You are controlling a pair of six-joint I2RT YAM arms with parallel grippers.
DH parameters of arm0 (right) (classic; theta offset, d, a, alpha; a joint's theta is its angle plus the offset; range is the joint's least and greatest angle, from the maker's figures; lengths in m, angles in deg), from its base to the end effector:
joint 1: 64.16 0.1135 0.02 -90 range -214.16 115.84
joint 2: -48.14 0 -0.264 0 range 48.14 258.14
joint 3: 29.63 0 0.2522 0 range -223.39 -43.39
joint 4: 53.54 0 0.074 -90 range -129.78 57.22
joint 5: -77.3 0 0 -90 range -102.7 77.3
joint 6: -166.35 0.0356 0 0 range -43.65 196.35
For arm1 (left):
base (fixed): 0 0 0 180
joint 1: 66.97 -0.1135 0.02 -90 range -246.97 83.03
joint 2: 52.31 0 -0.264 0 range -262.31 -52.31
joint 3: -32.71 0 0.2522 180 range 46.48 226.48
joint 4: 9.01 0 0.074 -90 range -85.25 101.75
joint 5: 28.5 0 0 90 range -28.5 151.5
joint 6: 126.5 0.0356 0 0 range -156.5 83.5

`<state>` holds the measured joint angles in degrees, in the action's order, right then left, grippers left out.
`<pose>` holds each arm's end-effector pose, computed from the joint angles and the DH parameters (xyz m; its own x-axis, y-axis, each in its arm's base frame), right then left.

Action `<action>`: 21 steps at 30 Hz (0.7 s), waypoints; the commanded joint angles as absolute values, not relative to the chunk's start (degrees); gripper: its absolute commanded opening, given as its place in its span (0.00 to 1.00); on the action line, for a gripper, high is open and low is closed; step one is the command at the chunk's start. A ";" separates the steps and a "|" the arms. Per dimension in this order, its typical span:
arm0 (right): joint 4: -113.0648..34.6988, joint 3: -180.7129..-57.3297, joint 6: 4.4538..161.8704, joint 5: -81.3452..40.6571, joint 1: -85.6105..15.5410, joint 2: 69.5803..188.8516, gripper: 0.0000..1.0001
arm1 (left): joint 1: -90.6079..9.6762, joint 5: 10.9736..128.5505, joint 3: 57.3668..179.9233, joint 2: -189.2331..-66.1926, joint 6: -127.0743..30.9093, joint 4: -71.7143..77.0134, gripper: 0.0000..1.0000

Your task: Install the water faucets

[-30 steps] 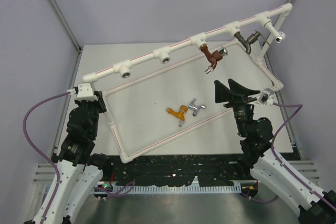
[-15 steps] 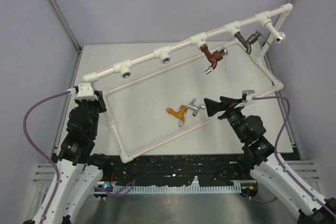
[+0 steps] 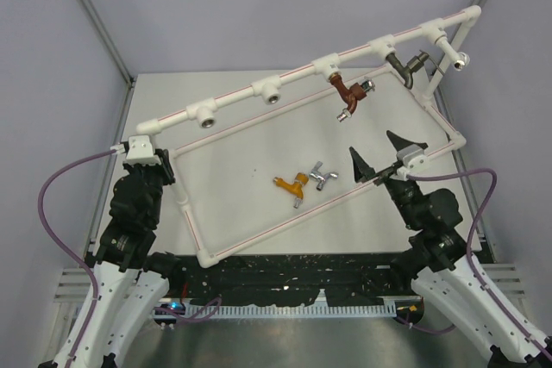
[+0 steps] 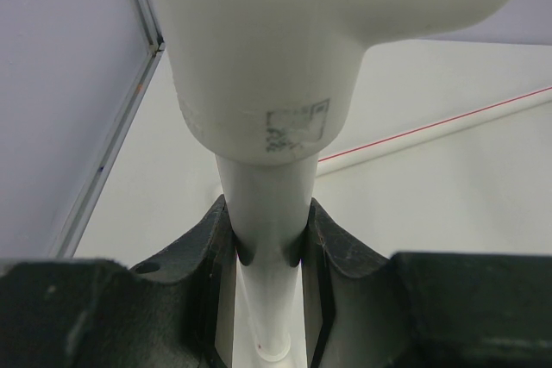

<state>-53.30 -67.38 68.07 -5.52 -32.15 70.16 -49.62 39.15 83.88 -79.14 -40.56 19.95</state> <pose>0.1070 0.0616 0.3101 0.2851 0.0097 -0.9584 -0.3867 0.9161 -0.1057 0.1193 -0.0231 0.3280 -0.0706 -0.0465 -0.9964 -0.0912 0.9950 -0.0400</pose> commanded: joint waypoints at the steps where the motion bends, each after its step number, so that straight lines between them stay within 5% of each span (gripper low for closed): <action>1: -47.88 -78.34 41.48 -5.49 -32.26 76.77 0.95 | -48.51 47.09 84.36 -80.52 -40.02 24.18 0.00; 6: -36.89 -88.55 18.48 -4.37 -32.17 83.89 0.95 | -48.42 46.91 84.27 -80.52 -39.93 24.09 0.00; 13: -42.49 -91.72 -3.17 -1.46 -31.73 88.56 0.95 | -48.24 46.47 84.18 -80.17 -39.84 24.09 0.00; 21: -48.04 -93.57 -10.04 -0.93 -30.41 93.12 0.95 | -48.16 46.30 84.18 -79.99 -39.75 24.00 0.00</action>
